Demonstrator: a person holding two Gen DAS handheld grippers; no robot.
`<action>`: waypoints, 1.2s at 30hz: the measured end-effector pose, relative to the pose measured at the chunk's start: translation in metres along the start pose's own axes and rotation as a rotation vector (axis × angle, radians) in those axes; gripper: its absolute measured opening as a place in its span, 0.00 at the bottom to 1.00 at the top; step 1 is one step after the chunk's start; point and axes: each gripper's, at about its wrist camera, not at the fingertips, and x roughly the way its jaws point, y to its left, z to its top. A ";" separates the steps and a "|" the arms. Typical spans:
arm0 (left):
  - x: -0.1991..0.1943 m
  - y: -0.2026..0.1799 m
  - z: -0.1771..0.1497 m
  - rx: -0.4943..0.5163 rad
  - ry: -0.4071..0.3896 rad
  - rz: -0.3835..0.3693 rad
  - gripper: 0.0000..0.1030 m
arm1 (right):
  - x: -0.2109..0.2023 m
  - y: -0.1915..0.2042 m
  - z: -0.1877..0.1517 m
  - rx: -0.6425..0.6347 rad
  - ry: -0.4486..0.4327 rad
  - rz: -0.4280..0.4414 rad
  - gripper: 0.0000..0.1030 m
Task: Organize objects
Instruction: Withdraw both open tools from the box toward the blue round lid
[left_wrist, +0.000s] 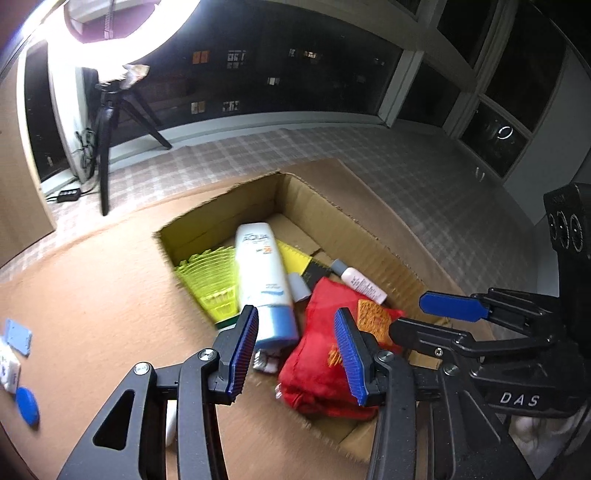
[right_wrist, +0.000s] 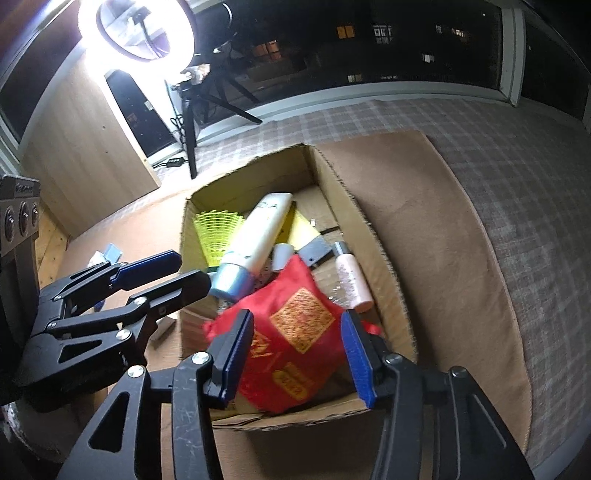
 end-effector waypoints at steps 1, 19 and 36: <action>-0.006 0.003 -0.002 -0.003 -0.005 0.003 0.45 | -0.001 0.004 0.000 -0.003 -0.002 0.000 0.48; -0.101 0.091 -0.056 -0.095 -0.065 0.073 0.65 | 0.011 0.086 -0.006 -0.030 -0.012 0.043 0.51; -0.134 0.250 -0.155 -0.363 0.027 0.207 0.75 | 0.043 0.177 -0.016 -0.094 -0.053 0.122 0.51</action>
